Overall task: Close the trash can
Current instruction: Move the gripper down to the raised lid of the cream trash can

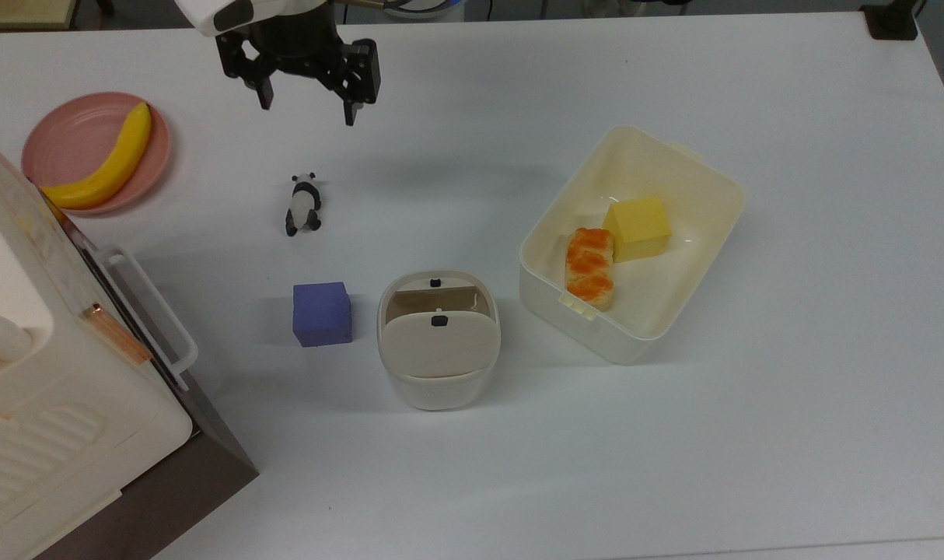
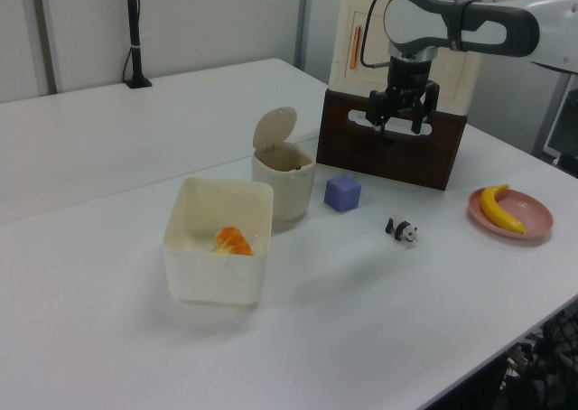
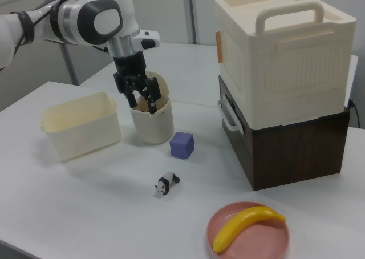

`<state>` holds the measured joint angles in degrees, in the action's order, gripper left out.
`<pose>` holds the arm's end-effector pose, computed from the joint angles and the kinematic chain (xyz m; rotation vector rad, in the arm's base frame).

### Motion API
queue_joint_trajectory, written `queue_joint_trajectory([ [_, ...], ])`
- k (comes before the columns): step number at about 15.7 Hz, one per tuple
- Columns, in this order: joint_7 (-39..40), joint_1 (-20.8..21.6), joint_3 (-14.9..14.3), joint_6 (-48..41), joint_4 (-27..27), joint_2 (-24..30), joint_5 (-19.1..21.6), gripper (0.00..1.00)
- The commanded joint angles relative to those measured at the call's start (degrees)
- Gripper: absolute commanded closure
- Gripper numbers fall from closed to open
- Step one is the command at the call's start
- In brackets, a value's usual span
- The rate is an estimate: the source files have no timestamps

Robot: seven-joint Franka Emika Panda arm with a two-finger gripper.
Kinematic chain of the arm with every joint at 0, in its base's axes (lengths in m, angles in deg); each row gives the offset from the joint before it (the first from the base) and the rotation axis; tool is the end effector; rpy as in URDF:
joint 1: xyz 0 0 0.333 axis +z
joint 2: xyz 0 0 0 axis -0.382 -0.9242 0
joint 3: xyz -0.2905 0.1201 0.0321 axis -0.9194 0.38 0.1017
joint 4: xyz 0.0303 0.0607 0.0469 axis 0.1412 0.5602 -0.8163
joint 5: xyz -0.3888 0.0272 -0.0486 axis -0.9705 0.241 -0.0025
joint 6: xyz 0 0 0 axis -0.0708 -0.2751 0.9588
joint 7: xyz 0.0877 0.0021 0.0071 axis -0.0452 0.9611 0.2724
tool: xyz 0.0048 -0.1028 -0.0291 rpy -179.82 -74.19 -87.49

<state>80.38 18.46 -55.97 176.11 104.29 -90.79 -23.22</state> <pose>0.5992 -0.0569 0.5440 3.0548 -0.2357 0.0410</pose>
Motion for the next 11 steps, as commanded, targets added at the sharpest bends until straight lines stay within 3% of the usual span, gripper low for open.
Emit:
queue_joint_trajectory([
  [1,1.36,0.57,-0.74,4.1,1.02,0.21,3.11,0.68],
  [3,1.53,0.57,-0.74,7.87,0.41,-0.75,5.65,0.93],
  [4,2.14,0.74,-0.66,10.68,0.14,-1.2,7.58,1.0],
  [9,0.84,2.67,0.05,27.8,-0.82,-4.35,9.09,1.0],
  [11,-1.97,4.69,-0.13,34.41,-4.68,-8.04,8.66,1.0],
])
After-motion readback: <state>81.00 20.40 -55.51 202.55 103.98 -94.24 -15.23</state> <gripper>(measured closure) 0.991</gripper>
